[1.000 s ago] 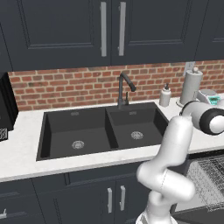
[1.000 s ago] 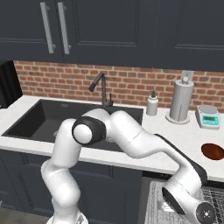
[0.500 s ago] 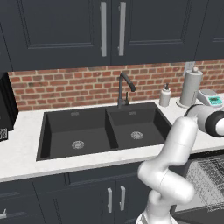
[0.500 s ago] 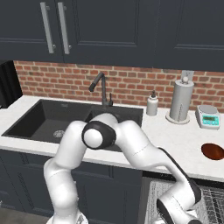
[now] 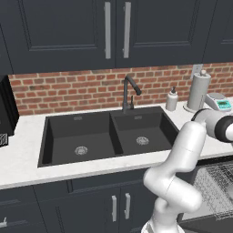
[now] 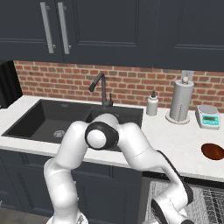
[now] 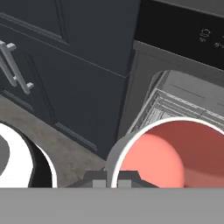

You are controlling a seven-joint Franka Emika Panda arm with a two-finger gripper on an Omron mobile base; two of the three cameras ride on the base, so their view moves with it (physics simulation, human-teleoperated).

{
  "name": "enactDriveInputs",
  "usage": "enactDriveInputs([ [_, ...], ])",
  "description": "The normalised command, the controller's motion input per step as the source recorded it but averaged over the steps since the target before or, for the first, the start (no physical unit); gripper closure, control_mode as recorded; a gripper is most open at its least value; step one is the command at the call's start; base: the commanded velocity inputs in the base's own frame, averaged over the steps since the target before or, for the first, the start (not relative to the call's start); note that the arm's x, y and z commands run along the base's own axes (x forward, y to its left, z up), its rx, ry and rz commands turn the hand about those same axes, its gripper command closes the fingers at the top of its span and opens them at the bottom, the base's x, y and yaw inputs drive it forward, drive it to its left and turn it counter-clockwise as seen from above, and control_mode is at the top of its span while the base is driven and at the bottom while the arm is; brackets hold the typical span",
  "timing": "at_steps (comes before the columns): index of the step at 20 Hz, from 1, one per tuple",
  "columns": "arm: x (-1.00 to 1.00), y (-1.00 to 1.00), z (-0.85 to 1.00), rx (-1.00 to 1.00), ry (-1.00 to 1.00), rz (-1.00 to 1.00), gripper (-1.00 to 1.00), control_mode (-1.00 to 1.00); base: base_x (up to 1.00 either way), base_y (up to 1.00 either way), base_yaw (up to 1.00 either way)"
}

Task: Pick up the cup and bowl from the counter, place them in the dishwasher, and close the dishwasher door.

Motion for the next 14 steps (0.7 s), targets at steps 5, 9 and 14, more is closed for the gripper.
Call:
enactDriveInputs([
  [5,0.29,0.05,-0.32,-0.03,0.01,0.10,1.00,-1.00,0.00,0.00,0.00],
  [9,0.43,-0.32,-0.20,0.00,0.08,0.05,1.00,-1.00,0.00,0.00,0.00],
  [14,0.37,-0.68,-0.25,0.00,0.10,0.00,1.00,-1.00,0.00,0.00,0.00],
])
